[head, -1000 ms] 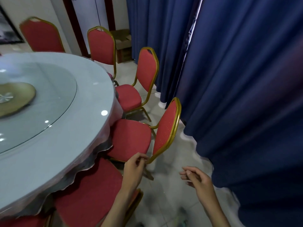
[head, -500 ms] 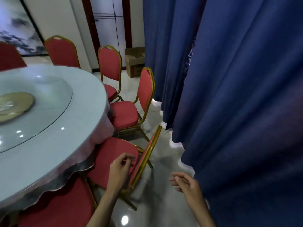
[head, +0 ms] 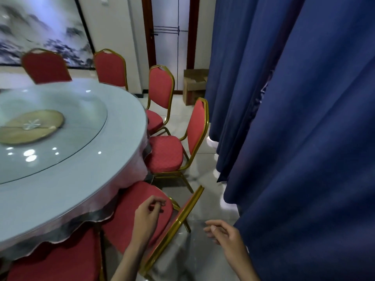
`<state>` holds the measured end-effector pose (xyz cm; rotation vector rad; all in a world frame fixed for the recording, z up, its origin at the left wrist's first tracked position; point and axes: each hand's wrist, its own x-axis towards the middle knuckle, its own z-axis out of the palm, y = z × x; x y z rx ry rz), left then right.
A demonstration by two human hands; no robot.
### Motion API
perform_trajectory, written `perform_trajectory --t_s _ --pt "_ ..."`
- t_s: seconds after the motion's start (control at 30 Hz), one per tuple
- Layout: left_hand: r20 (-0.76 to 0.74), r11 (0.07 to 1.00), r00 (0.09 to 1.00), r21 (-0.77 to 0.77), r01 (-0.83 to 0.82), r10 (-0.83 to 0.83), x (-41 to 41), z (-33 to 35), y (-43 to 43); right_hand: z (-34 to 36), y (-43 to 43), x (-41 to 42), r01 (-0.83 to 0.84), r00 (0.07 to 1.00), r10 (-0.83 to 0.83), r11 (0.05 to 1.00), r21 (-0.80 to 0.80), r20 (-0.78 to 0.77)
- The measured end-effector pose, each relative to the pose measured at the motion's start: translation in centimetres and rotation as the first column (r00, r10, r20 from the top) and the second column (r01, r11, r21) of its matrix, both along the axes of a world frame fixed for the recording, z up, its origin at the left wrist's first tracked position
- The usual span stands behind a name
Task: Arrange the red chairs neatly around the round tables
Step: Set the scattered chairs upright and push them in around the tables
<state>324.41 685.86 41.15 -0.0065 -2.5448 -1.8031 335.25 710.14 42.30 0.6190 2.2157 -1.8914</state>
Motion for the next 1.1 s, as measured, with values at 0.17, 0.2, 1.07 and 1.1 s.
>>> perform_trajectory --t_s 0.17,0.2,1.07,1.1 --pt "0.042 0.993 0.996 0.083 -0.078 0.075 -4.6 -0.9 3.4 0.0 3.5 -5.2 -0.077 0.996 0.075 0.996 0.050 0.051" --pt "0.037 0.994 0.997 0.084 -0.072 0.069 -5.3 -0.9 3.9 0.1 3.9 -6.3 -0.082 0.996 0.080 0.995 0.059 0.041" --pt "0.210 0.775 0.746 -0.211 -0.596 0.632 6.4 -4.4 9.9 -7.3 6.5 -20.7 -0.918 0.283 0.956 0.246 0.312 0.078" --pt "0.198 0.793 0.771 -0.227 -0.565 0.606 7.2 -4.5 10.0 -7.4 6.5 -20.8 -0.911 0.270 0.960 0.232 0.340 0.071"
